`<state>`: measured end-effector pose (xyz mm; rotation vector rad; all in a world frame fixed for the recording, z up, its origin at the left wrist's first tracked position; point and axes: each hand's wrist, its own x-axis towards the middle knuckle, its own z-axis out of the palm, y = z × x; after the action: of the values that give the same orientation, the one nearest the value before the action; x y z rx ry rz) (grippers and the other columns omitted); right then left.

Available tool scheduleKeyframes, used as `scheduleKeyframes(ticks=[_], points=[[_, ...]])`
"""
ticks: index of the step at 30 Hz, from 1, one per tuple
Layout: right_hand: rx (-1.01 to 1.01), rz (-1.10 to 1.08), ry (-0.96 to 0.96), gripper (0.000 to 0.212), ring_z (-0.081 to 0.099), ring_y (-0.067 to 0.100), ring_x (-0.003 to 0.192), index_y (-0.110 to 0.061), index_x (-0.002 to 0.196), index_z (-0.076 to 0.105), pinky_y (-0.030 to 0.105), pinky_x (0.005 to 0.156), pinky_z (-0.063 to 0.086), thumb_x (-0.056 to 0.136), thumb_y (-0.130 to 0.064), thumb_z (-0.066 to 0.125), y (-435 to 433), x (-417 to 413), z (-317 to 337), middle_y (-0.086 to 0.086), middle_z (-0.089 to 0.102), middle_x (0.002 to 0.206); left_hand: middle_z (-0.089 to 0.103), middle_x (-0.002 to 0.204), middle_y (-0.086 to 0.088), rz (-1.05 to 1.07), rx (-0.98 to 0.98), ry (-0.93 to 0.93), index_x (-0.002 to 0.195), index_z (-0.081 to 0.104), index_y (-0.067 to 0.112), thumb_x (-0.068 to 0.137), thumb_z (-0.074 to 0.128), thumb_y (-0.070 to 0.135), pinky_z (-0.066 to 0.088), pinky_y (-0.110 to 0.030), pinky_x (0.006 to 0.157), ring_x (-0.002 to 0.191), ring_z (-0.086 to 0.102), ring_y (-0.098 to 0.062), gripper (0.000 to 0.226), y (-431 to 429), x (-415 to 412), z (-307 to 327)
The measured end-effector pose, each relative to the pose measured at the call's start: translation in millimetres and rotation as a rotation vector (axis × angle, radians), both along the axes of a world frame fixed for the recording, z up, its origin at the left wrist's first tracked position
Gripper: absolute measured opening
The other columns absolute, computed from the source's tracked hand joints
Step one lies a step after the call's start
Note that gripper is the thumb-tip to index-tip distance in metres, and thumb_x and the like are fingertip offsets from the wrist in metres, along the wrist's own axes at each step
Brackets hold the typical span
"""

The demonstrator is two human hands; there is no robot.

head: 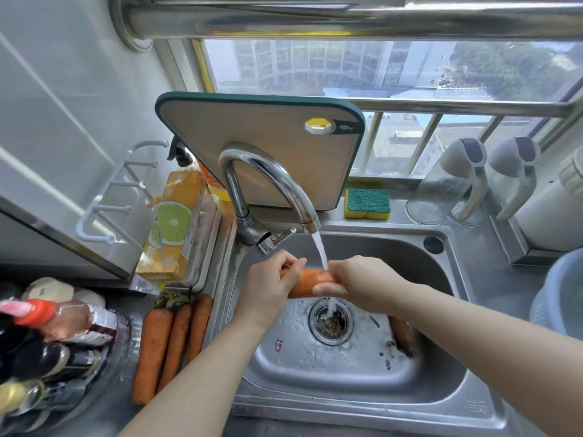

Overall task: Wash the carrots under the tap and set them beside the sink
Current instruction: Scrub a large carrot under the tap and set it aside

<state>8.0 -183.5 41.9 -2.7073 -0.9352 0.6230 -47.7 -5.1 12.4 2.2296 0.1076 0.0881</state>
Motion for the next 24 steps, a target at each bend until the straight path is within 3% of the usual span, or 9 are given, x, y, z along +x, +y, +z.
scheduleKeyframes(ticks=[4, 6, 10, 12, 14, 17, 18, 21, 24], points=[[0.012, -0.028, 0.359, 0.052, 0.052, 0.008, 0.051, -0.014, 0.075, 0.058, 0.022, 0.054, 0.040, 0.089, -0.062, 0.042, 3, 9, 8, -0.005, 0.059, 0.064, 0.059, 0.063, 0.011, -0.046, 0.005, -0.037, 0.077, 0.061, 0.021, 0.087, 0.044, 0.052, 0.036, -0.014, 0.060, 0.065, 0.056, -0.005, 0.037, 1, -3, -3], [0.014, -0.051, 0.529, 0.053, 0.053, 0.005, 0.046, -0.018, 0.074, 0.062, 0.016, 0.055, 0.043, 0.089, -0.064, 0.039, 1, 14, 11, -0.005, 0.062, 0.065, 0.059, 0.065, 0.010, -0.068, -0.012, -0.080, 0.077, 0.061, 0.022, 0.086, 0.043, 0.056, 0.040, -0.019, 0.063, 0.068, 0.056, -0.006, 0.040, 3, -4, -5], [0.044, -0.213, 1.029, 0.064, 0.053, 0.012, 0.056, -0.018, 0.086, 0.066, 0.024, 0.063, 0.046, 0.084, -0.073, 0.034, -10, 20, 13, -0.004, 0.058, 0.066, 0.062, 0.078, 0.010, -0.136, 0.083, -0.187, 0.088, 0.058, 0.027, 0.089, 0.040, 0.051, 0.045, -0.029, 0.070, 0.076, 0.058, -0.009, 0.030, -1, -6, -5], [0.046, -0.245, 1.088, 0.067, 0.051, 0.014, 0.060, -0.014, 0.089, 0.065, 0.022, 0.059, 0.043, 0.082, -0.074, 0.037, -12, 21, 12, -0.004, 0.056, 0.064, 0.063, 0.082, 0.007, -0.157, 0.145, -0.218, 0.090, 0.058, 0.027, 0.092, 0.036, 0.048, 0.045, -0.030, 0.070, 0.078, 0.059, -0.013, 0.030, -3, -7, -9], [-0.016, -0.173, 0.757, 0.063, 0.053, 0.014, 0.058, -0.012, 0.088, 0.065, 0.022, 0.058, 0.044, 0.082, -0.071, 0.045, -9, 15, 12, -0.002, 0.059, 0.067, 0.063, 0.085, 0.005, -0.177, 0.175, -0.148, 0.091, 0.063, 0.024, 0.093, 0.031, 0.047, 0.042, -0.030, 0.071, 0.081, 0.058, -0.014, 0.039, -3, -5, -9], [-0.252, 0.174, -0.152, 0.052, 0.061, 0.017, 0.074, -0.022, 0.094, 0.061, 0.029, 0.081, 0.039, 0.080, -0.071, 0.050, -6, 5, 11, -0.005, 0.066, 0.082, 0.063, 0.084, -0.005, -0.263, 0.280, 0.091, 0.084, 0.060, 0.015, 0.100, 0.028, 0.039, 0.034, -0.032, 0.068, 0.083, 0.057, -0.024, 0.043, -9, -1, -7], [-0.233, 0.236, -0.311, 0.048, 0.062, 0.018, 0.077, -0.024, 0.094, 0.058, 0.030, 0.087, 0.034, 0.081, -0.070, 0.049, -9, 3, 6, -0.007, 0.067, 0.085, 0.061, 0.080, -0.008, -0.251, 0.275, 0.166, 0.076, 0.056, 0.015, 0.102, 0.027, 0.036, 0.031, -0.032, 0.066, 0.080, 0.055, -0.026, 0.044, -13, 0, -5], [-0.111, 0.262, -0.463, 0.040, 0.064, 0.019, 0.068, -0.024, 0.085, 0.056, 0.033, 0.093, 0.033, 0.078, -0.063, 0.059, -21, 1, -7, -0.007, 0.067, 0.076, 0.065, 0.080, -0.011, -0.148, 0.154, 0.425, 0.074, 0.056, 0.013, 0.099, 0.027, 0.042, 0.042, -0.031, 0.067, 0.074, 0.060, -0.026, 0.049, -21, 13, -2], [-0.040, 0.260, -0.632, 0.038, 0.060, 0.016, 0.054, -0.024, 0.075, 0.057, 0.035, 0.088, 0.035, 0.066, -0.057, 0.073, -30, 3, -16, -0.008, 0.060, 0.061, 0.070, 0.076, -0.012, -0.091, -0.418, 0.836, 0.100, 0.063, 0.008, 0.094, 0.039, 0.048, 0.052, -0.025, 0.053, 0.060, 0.067, -0.020, 0.047, -19, 23, 5]])
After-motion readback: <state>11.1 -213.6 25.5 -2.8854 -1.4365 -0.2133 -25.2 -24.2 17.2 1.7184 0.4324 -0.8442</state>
